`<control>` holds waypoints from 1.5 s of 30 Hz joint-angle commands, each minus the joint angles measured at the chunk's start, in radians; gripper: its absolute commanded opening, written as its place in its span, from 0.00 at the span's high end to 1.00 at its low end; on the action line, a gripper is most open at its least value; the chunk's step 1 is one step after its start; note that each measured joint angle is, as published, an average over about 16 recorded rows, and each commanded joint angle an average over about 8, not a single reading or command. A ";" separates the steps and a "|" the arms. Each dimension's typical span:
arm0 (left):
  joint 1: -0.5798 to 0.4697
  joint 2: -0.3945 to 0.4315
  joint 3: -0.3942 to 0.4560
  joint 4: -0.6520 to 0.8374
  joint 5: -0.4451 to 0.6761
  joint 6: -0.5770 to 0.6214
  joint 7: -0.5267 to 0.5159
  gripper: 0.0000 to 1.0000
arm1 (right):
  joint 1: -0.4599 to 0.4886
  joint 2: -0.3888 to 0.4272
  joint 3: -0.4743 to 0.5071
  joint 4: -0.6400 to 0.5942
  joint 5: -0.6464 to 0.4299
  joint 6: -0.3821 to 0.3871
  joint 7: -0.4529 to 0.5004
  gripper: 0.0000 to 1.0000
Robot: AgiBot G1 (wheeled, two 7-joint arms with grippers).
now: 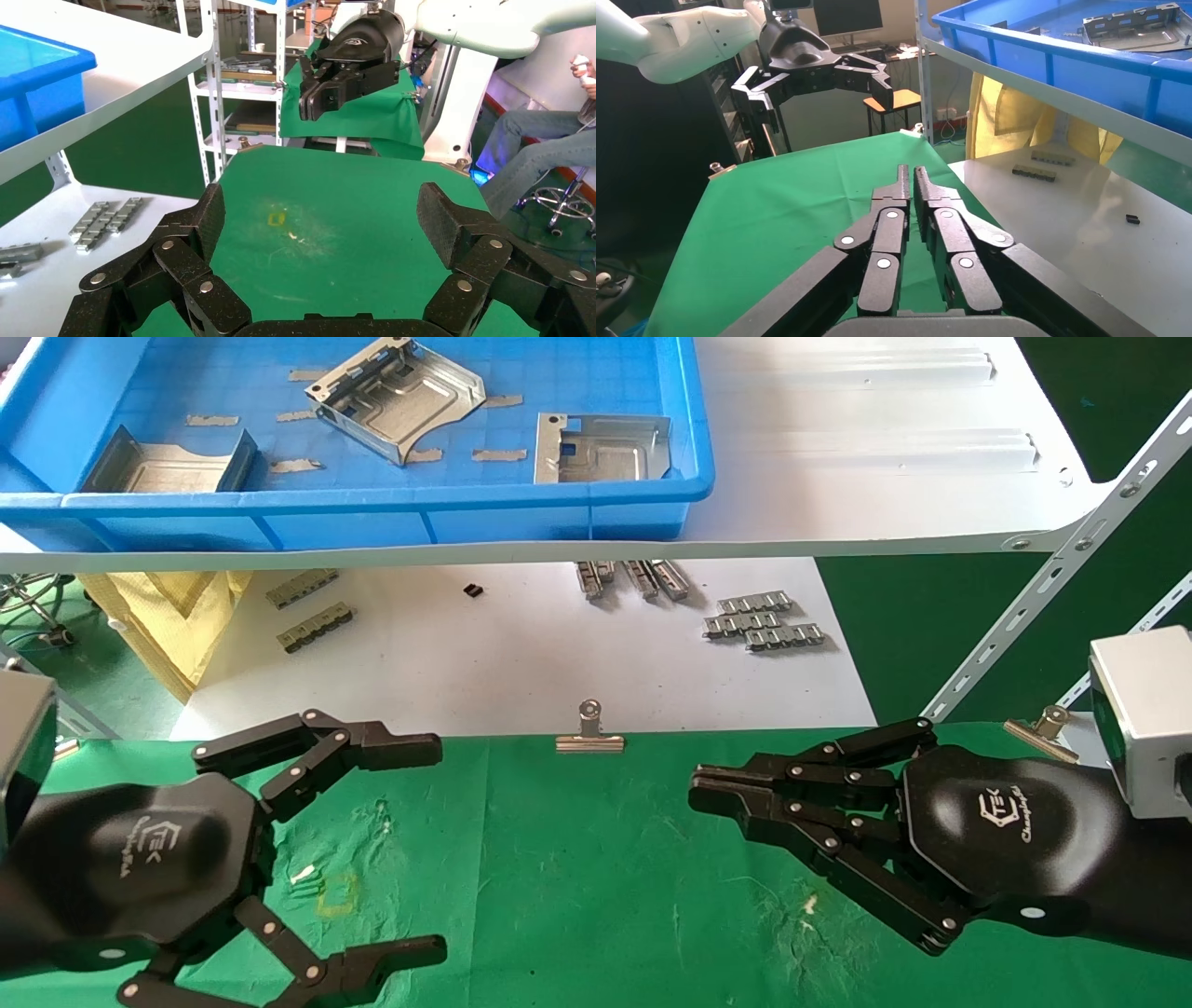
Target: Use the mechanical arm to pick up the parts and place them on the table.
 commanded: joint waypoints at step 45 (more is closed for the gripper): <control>-0.937 0.595 0.263 1.245 0.599 -0.641 0.152 1.00 | 0.000 0.000 0.000 0.000 0.000 0.000 0.000 1.00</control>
